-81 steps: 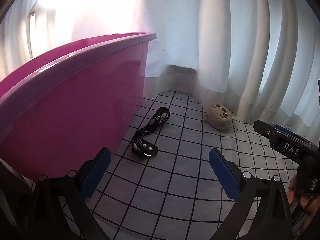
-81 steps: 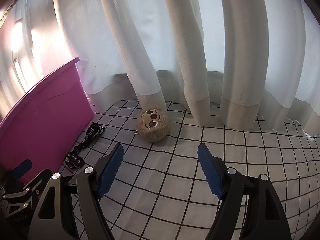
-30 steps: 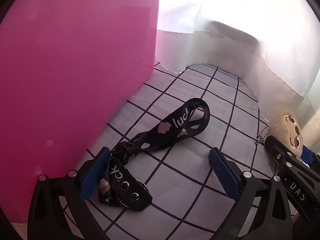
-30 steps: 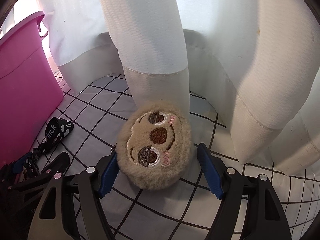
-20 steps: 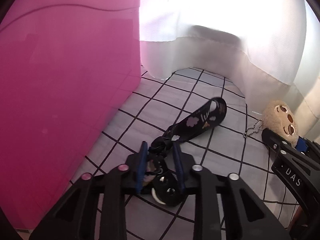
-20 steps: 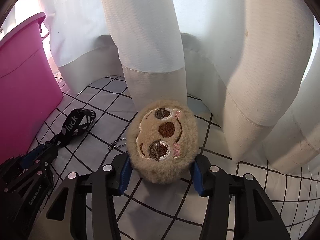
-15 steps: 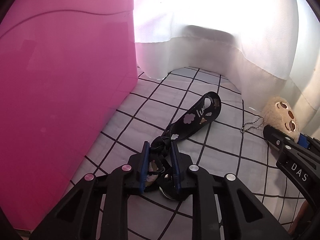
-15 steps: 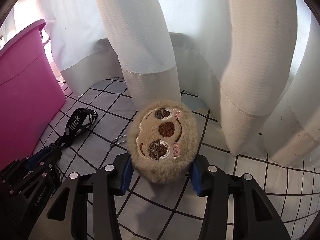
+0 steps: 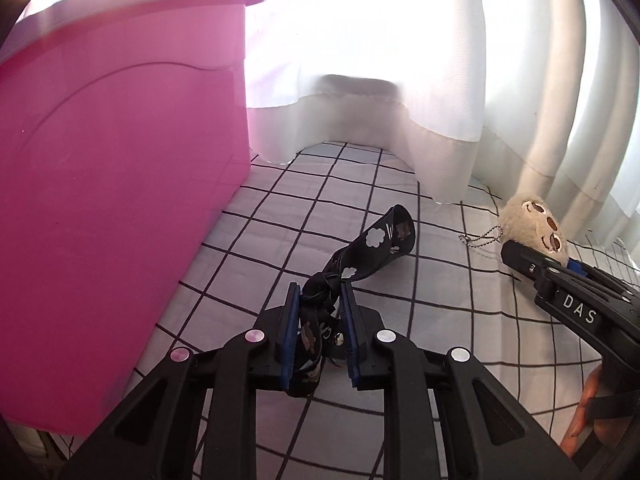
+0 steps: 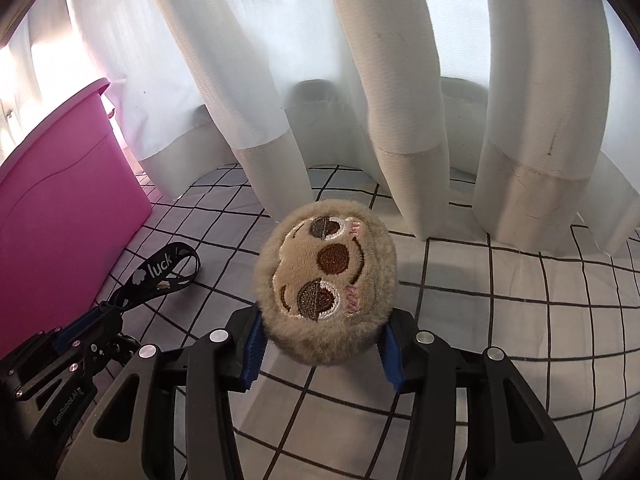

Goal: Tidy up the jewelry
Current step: 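Lift the strap with left gripper while right gripper carries the sloth over the tub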

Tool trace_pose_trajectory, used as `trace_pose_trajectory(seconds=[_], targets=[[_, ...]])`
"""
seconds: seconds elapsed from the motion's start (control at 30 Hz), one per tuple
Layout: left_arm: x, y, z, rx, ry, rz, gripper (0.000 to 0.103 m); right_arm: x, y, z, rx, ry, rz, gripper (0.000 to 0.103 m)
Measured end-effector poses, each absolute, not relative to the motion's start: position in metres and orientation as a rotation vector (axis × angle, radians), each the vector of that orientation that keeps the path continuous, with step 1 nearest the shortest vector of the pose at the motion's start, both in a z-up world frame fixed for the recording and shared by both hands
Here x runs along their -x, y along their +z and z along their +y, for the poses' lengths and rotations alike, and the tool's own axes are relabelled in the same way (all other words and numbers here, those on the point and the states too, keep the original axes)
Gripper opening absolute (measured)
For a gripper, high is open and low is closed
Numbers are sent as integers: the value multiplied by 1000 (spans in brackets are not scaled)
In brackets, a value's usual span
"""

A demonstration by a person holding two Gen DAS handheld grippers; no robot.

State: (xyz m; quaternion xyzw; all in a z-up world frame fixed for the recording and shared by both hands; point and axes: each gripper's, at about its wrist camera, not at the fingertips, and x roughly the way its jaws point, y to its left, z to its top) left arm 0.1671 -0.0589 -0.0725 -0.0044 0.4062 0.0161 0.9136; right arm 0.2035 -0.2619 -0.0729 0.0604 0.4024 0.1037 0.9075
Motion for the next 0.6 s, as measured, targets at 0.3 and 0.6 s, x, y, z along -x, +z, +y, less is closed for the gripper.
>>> trace_pose_trajectory(seconds=[0.3, 0.6], targets=[[-112, -43, -68, -9, -113, 762, 20, -119, -48, -293, -235, 126, 745, 46], [-58, -4, -64, 5, -228, 675, 20, -41, -15, -286, -201, 69, 671, 46]])
